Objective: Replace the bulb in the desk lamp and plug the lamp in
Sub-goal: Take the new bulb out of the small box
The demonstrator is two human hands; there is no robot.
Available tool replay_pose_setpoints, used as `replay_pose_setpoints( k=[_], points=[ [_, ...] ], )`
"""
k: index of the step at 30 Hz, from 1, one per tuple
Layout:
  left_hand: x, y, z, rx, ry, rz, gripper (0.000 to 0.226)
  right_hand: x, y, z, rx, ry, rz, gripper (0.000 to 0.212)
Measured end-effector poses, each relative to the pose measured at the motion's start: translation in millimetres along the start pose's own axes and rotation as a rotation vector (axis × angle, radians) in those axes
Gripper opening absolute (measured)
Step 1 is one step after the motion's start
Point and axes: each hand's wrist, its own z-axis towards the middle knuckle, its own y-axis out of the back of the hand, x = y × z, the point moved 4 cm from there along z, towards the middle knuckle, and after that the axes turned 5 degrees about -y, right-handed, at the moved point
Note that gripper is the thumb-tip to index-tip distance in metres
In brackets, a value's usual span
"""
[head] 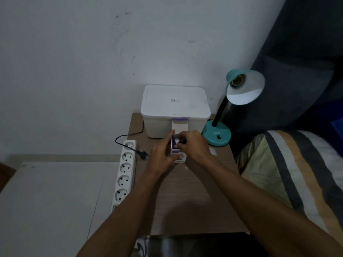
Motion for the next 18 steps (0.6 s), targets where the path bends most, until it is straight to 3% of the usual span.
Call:
replay_pose_setpoints(
  k=[7,14,18],
  points=[
    [3,0,-2,-0.007,-0.006,-0.023,0.106,-12,-7,-11,-0.07,0.034,0.113,0.029],
    [3,2,4,0.008,0.004,-0.086,0.104,5,19,-6,-0.217,0.106,0.33,0.019],
    [2,2,1,-0.001,0.017,-0.075,0.107,17,38,-7,-0.32,-0.008,0.593,0.017]
  ],
)
